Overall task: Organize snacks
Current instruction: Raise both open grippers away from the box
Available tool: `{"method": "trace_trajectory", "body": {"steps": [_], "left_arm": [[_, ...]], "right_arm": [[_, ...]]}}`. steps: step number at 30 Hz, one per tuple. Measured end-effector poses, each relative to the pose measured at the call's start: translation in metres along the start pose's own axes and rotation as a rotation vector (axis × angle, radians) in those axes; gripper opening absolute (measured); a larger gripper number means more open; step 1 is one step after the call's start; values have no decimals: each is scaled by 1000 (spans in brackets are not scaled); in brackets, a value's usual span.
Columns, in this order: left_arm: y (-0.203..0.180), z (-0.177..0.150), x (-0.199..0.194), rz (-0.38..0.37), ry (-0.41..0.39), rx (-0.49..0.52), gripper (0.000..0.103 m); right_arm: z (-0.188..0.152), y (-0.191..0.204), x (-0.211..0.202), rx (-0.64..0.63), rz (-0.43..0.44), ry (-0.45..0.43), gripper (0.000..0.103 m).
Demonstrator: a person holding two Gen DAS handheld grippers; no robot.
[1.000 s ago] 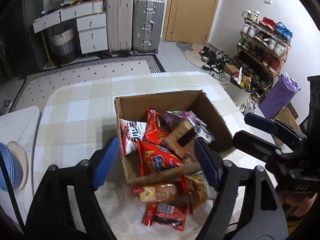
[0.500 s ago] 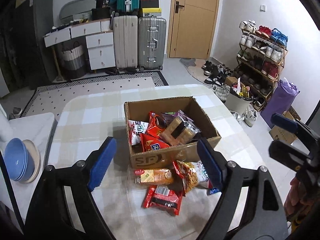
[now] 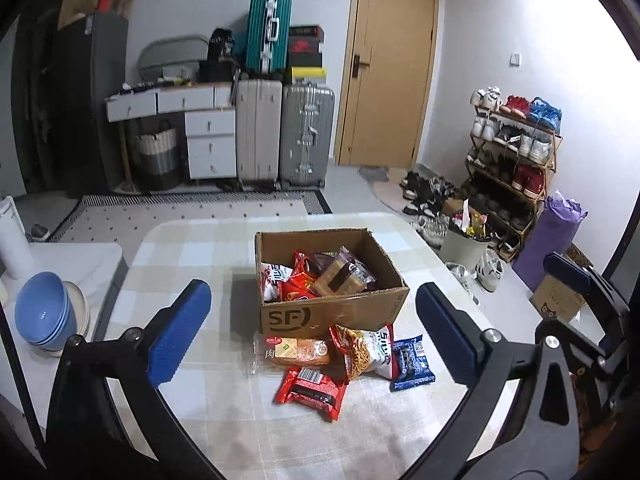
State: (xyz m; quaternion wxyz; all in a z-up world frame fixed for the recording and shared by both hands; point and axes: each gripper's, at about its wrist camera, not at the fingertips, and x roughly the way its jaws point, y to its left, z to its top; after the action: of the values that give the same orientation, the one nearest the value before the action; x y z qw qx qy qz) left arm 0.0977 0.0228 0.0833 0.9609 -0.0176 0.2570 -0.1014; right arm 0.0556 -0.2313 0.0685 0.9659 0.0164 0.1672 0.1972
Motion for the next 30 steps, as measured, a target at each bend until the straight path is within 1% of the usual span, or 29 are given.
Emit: {"method": "trace_trajectory", "body": {"steps": [4, 6, 8, 10, 14, 15, 17, 19, 21, 23, 26, 30], "left_arm": [[1, -26, -28, 29, -74, 8, 102], [3, -40, -30, 36, -89, 3, 102], [6, -57, -29, 44, -82, -3, 102], [9, -74, -23, 49, -64, -12, 102], [15, -111, 3, 55, 30, -44, 102], [17, -121, 10, 47, 54, -57, 102], [19, -137, 22, 30, 100, -74, 102], [19, -148, 35, 35, 137, -79, 102], [20, -155, 47, 32, 163, -87, 102], [19, -159, 54, 53, 167, -81, 102], [17, -162, 73, 100, 210, -44, 102], [16, -165, 83, 83, 224, -43, 102]], "right_arm": [[-21, 5, -17, 11, -8, -51, 102], [-33, 7, -21, 16, 7, -52, 102], [-45, 8, -21, 21, 4, -38, 102], [-56, 6, -17, 34, -1, -16, 102], [-88, 0, -3, 98, -10, 58, 102], [-95, -2, 1, 116, -10, 75, 102], [-107, -6, 9, 143, -9, 107, 102], [-117, -9, 17, 159, -16, 138, 102], [-123, -11, 24, 167, -37, 160, 102], [-127, -13, 27, 180, -42, 170, 102], [-130, -17, 32, 191, -42, 183, 102], [-133, -20, 38, 195, -54, 201, 102]]}}
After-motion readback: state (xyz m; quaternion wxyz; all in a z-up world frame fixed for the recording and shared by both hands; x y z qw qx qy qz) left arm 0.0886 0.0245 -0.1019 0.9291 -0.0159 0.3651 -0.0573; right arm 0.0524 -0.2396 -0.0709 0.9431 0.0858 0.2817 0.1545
